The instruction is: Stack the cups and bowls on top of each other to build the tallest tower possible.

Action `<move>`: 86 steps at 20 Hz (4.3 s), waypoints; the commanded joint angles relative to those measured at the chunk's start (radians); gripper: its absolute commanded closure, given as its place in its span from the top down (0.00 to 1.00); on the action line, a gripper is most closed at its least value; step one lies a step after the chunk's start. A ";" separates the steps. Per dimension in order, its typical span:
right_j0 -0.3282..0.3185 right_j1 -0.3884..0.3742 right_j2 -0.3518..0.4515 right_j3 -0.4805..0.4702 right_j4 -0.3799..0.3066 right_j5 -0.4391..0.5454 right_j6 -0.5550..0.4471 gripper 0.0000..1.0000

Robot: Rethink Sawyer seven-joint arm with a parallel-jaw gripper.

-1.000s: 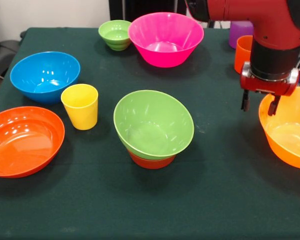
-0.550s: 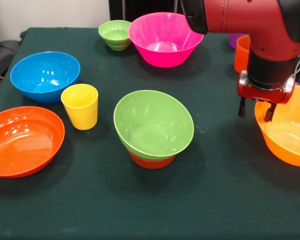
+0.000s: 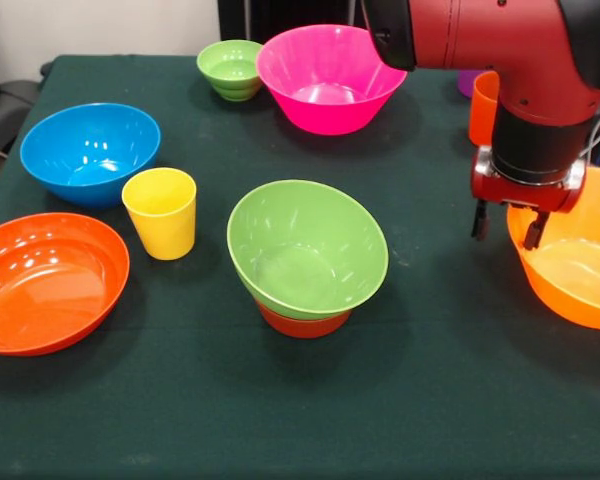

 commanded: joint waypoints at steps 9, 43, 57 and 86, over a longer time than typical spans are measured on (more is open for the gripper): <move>0.027 0.014 0.015 -0.005 -0.066 -0.050 0.075 1.00; -0.030 -0.060 0.076 0.096 -0.023 -0.039 0.043 1.00; -0.029 -0.059 0.083 0.099 -0.042 -0.063 0.037 1.00; -0.071 -0.171 0.161 0.246 -0.022 -0.129 0.022 0.00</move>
